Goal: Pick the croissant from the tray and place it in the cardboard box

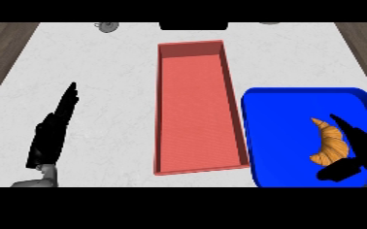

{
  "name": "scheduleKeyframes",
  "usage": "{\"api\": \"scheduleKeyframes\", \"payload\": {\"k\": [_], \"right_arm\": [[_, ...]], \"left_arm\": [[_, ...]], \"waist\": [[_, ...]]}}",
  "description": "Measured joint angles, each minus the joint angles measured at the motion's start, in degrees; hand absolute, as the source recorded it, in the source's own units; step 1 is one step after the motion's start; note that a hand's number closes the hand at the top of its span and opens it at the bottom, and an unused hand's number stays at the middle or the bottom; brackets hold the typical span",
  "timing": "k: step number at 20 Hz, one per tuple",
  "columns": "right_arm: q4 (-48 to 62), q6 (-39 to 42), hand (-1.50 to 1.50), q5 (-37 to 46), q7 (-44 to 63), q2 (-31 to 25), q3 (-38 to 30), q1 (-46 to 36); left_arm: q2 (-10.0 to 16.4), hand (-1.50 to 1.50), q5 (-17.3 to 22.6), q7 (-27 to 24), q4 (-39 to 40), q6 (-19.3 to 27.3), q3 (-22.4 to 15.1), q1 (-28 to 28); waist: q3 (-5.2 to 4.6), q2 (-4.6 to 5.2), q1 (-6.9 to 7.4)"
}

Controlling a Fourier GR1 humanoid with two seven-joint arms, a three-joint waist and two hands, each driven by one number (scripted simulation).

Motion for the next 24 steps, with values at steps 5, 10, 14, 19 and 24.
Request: {"api": "scheduleKeyframes", "payload": {"k": [5, 10, 14, 19, 24], "right_arm": [[3.85, -1.75, 1.50, 1.14, -3.93, 0.70, -1.32, -1.53], [5.03, -7.45, 1.50, 6.78, -6.05, -0.31, -0.73, -2.28], [5.71, -11.22, 1.50, 9.67, -7.72, -0.33, -1.11, -2.69], [-8.01, -14.94, 1.50, 17.88, 2.32, 5.75, 5.25, 5.14], [-22.42, -18.16, 1.50, 30.54, 13.36, 12.79, 16.15, 16.37]], "left_arm": [[-1.16, 0.00, -0.92, -0.79, -0.99, -0.07, -0.23, 1.74], [-1.35, 0.00, -1.15, -0.56, -1.17, -0.35, -0.06, 1.52], [-0.80, 0.00, -0.87, -1.15, -0.17, -1.14, 1.04, 0.93], [-0.41, 0.00, -0.35, -0.84, -1.09, -1.54, 1.94, 2.06], [-0.68, 0.00, -0.44, -1.09, -0.64, -1.13, 2.22, 2.22]], "waist": [[-0.18, -0.11, 0.11], [-0.08, -0.05, 0.09], [-0.06, -0.03, 0.03], [-0.41, -0.47, -0.83], [-0.53, -0.62, -1.53]]}}
